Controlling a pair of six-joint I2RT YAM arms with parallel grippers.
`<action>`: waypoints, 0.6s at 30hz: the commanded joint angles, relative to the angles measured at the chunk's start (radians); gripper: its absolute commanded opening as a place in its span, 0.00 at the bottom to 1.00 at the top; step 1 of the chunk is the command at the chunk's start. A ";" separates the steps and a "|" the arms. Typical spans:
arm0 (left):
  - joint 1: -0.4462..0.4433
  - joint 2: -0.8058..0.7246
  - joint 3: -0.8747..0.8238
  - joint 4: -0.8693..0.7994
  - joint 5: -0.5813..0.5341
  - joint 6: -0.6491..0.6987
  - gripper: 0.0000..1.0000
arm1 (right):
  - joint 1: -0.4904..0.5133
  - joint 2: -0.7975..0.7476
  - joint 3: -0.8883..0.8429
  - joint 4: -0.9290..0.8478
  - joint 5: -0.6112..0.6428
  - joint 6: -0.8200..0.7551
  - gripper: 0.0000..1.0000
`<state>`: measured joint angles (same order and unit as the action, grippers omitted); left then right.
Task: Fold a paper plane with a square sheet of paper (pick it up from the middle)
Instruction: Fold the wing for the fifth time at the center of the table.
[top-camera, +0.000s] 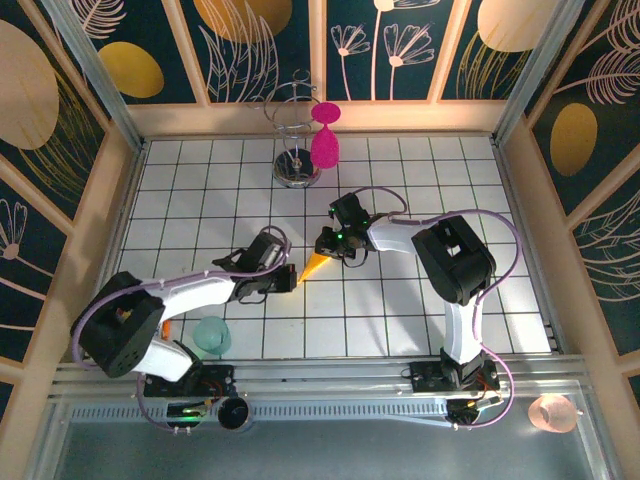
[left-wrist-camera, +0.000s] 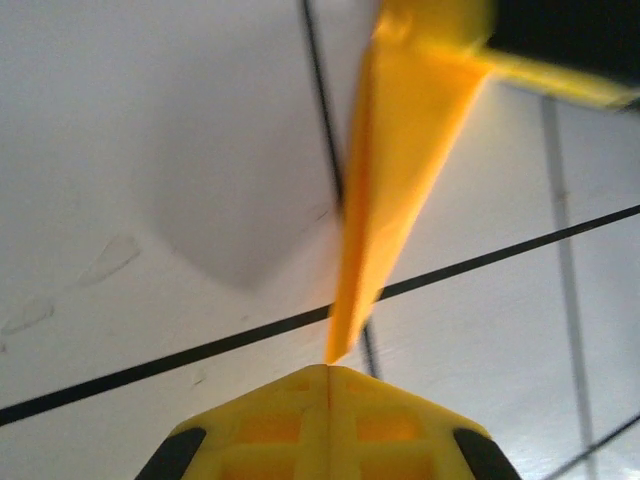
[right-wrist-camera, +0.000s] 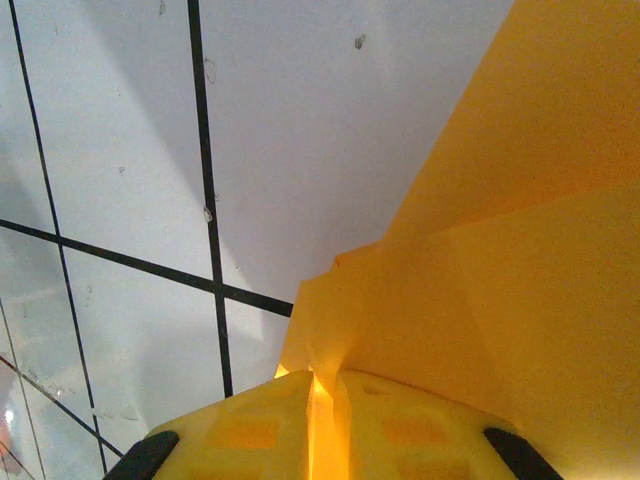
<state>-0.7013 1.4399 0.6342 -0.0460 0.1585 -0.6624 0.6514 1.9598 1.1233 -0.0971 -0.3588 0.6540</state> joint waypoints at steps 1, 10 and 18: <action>0.001 -0.005 0.036 0.100 0.011 -0.039 0.00 | 0.017 0.039 -0.042 -0.078 0.007 0.004 0.16; 0.001 0.195 0.111 0.241 0.075 -0.096 0.00 | -0.002 0.008 -0.019 -0.054 -0.023 0.010 0.16; 0.001 0.268 0.122 0.185 0.007 -0.111 0.00 | -0.020 -0.034 0.009 -0.024 -0.049 -0.020 0.16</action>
<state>-0.7013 1.6997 0.7334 0.1638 0.1970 -0.7544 0.6411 1.9549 1.1233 -0.0910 -0.3916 0.6586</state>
